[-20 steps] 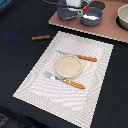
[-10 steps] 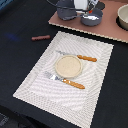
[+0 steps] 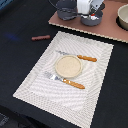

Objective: Place the fish, sausage, and tomato into the frying pan.

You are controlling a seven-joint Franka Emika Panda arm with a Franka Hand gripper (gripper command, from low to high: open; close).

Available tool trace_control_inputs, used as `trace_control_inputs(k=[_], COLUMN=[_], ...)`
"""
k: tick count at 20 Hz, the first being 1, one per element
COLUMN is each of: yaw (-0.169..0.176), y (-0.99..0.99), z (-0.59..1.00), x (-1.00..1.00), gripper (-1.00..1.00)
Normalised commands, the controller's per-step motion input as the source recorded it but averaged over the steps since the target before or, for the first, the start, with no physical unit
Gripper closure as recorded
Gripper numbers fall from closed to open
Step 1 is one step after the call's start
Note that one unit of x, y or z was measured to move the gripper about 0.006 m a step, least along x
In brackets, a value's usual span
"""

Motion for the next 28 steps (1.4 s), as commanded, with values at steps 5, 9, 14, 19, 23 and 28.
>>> trace_control_inputs(k=[5, 9, 14, 19, 23, 28], yaw=[-0.046, -0.04, -0.052, -0.039, -0.004, 0.0], y=[0.5, 0.43, 0.15, -0.06, -0.58, -0.63], z=[0.1, 0.43, 0.85, 0.98, 0.88, 0.49], x=[0.39, 0.33, 0.21, 0.15, -0.28, -0.53], gripper=[-1.0, -1.0, -1.0, -1.0, -1.0, -1.0])
